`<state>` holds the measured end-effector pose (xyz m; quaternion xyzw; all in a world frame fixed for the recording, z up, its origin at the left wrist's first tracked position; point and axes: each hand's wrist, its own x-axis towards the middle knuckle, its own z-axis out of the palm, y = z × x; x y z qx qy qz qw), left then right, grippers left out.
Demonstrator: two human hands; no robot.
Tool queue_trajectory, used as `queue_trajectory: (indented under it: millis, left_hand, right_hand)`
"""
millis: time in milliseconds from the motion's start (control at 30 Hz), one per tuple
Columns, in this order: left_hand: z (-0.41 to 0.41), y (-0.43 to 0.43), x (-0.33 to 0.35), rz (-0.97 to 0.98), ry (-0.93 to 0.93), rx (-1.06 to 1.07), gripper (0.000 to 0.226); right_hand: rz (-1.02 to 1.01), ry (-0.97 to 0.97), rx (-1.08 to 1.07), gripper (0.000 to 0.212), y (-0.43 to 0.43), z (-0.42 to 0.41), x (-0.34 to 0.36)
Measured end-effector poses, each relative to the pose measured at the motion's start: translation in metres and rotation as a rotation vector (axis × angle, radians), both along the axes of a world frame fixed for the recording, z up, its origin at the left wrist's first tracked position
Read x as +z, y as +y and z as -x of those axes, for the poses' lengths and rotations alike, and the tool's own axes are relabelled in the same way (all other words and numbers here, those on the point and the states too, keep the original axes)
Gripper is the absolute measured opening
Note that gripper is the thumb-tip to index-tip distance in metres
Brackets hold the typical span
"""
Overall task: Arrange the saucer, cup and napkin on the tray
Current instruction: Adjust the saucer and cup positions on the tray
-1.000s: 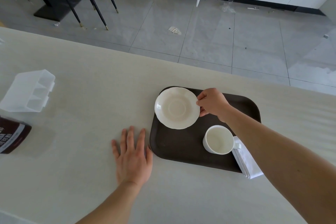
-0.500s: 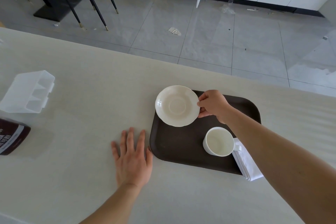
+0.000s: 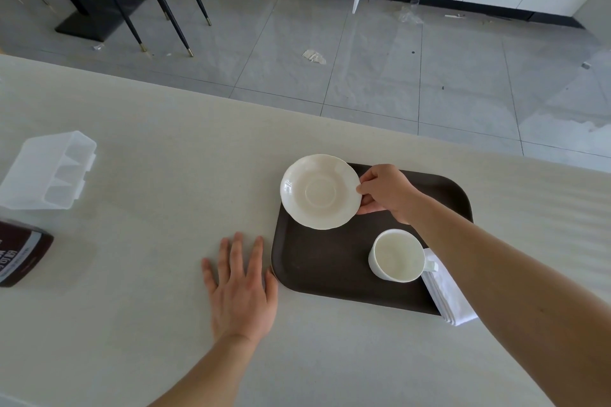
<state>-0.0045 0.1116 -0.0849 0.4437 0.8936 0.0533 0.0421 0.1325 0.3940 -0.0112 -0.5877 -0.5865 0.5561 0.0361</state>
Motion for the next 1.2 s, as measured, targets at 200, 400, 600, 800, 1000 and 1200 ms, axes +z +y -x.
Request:
queue_trajectory:
  millis: [200, 400, 600, 800, 1000, 1200]
  left_hand:
    - [-0.001, 0.0, 0.001, 0.009, 0.0, 0.0, 0.058]
    - [-0.002, 0.001, 0.002, -0.001, -0.005, 0.006, 0.057]
    - [-0.002, 0.0, 0.002, 0.001, -0.006, 0.007, 0.058]
    - [-0.002, 0.001, 0.001, 0.006, -0.001, 0.008, 0.058]
    - [-0.002, 0.0, 0.001, 0.004, -0.004, 0.012, 0.058]
    - [-0.001, 0.001, 0.002, -0.004, -0.013, 0.013, 0.058]
  right_hand:
    - [0.056, 0.022, 0.011, 0.013, -0.001, -0.003, -0.001]
    - [0.076, 0.04, 0.035, 0.014, 0.001, -0.004, -0.001]
    - [0.081, 0.046, 0.032, 0.015, -0.001, -0.005, 0.0]
    - [0.099, 0.054, 0.03, 0.016, -0.001, -0.007, 0.001]
    - [0.076, 0.066, -0.001, 0.014, -0.003, -0.009, 0.0]
    - [-0.037, 0.049, -0.027, 0.005, -0.003, -0.028, 0.005]
